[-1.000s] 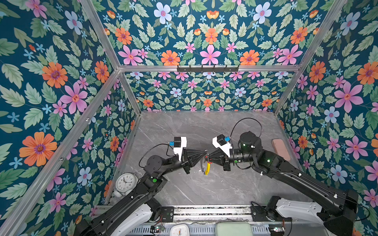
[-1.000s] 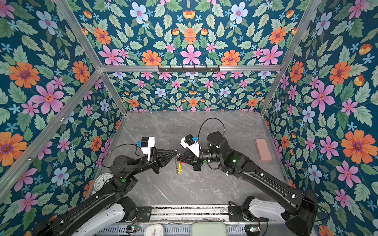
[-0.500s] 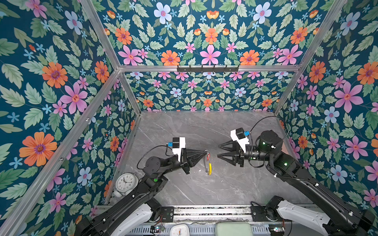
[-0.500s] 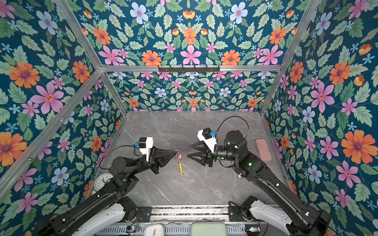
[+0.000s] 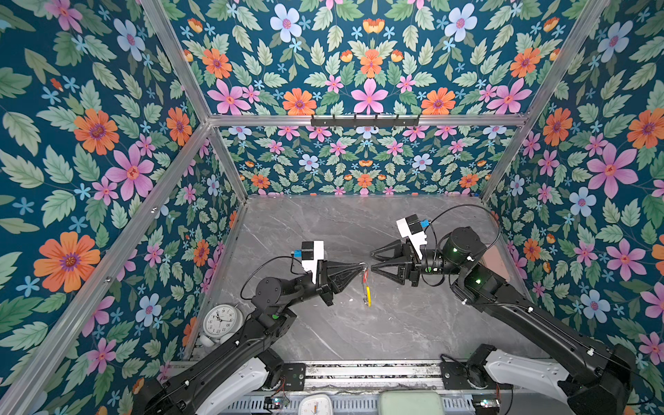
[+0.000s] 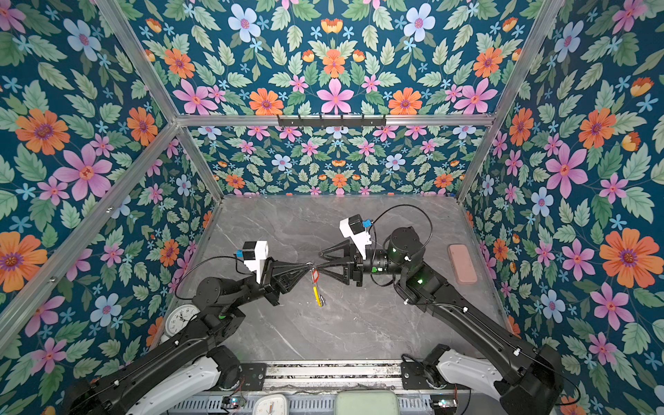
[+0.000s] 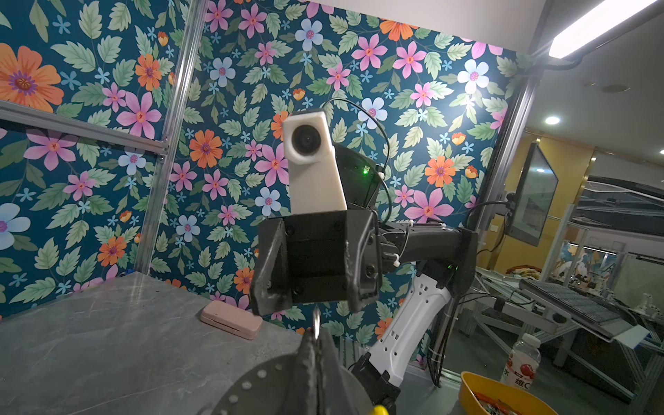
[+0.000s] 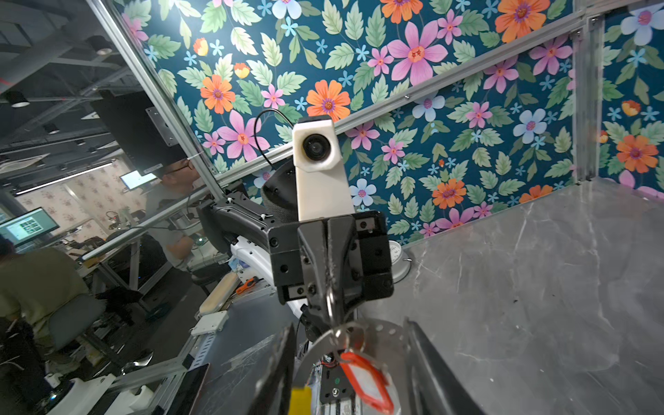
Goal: Remove the keys from the keyring
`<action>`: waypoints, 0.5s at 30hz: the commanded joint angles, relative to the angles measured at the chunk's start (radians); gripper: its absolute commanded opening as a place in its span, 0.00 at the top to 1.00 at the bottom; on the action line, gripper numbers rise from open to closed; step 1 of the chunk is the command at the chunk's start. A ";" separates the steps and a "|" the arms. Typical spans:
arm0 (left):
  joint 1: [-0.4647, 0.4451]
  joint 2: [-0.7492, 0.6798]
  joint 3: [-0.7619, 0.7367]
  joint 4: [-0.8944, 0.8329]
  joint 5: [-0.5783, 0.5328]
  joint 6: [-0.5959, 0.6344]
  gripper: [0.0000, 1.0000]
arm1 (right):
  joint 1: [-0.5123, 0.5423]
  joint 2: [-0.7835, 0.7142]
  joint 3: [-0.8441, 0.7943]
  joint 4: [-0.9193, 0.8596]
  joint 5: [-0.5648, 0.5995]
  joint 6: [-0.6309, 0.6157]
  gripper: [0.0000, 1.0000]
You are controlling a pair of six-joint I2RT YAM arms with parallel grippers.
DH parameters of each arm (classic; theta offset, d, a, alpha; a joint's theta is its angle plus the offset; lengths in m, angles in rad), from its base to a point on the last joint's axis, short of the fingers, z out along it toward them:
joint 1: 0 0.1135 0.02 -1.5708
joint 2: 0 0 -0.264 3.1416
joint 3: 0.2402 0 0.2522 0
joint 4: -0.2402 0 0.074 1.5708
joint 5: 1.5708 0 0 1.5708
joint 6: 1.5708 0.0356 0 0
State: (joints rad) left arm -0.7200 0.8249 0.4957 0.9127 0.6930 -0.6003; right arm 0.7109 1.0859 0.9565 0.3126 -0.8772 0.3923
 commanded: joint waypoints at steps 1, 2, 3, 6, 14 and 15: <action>0.002 -0.003 -0.003 0.058 -0.013 -0.003 1.00 | 0.016 0.009 0.009 0.028 0.000 -0.009 0.54; 0.001 -0.003 -0.004 0.058 -0.015 -0.003 1.00 | 0.017 0.013 0.007 0.029 0.000 -0.010 0.55; 0.001 -0.004 -0.006 0.059 -0.016 -0.003 1.00 | 0.017 0.015 0.008 0.028 0.002 -0.010 0.57; 0.001 -0.007 -0.009 0.056 -0.021 -0.003 1.00 | 0.017 0.023 0.005 0.024 0.005 -0.012 0.64; 0.002 -0.003 -0.015 0.058 -0.030 0.002 1.00 | 0.023 0.039 0.008 0.005 0.005 -0.026 0.75; 0.002 -0.003 -0.016 0.057 -0.030 0.002 1.00 | 0.025 0.039 0.010 0.004 0.006 -0.027 0.76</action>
State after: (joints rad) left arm -0.7200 0.8211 0.4797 0.9268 0.6720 -0.6014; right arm 0.7322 1.1240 0.9600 0.3008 -0.8738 0.3779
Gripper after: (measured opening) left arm 0.050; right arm 0.241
